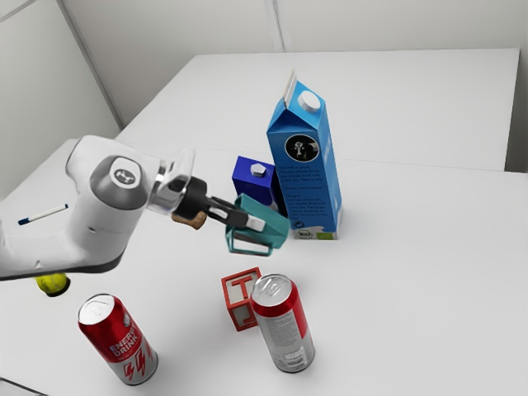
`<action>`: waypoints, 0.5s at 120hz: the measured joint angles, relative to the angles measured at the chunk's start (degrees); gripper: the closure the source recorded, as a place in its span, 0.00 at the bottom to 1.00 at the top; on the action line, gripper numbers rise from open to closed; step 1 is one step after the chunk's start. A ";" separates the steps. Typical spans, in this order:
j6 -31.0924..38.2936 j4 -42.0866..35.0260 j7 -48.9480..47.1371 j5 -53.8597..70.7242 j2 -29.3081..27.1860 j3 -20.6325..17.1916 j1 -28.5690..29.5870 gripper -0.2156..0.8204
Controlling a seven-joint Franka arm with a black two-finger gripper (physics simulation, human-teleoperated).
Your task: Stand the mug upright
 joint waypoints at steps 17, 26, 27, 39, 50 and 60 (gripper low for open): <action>-0.89 0.02 -4.54 6.23 -1.72 0.11 0.54 0.97; -2.18 0.06 -7.36 10.45 -2.62 0.32 1.33 0.97; -2.35 0.06 -7.68 10.90 -2.71 0.35 1.43 0.97; -4.26 0.08 -11.28 15.57 -3.58 0.60 2.46 0.97; -6.40 0.31 -14.76 20.29 -4.29 1.14 3.25 0.97; -8.77 0.54 -18.08 25.05 -5.15 1.28 4.58 0.97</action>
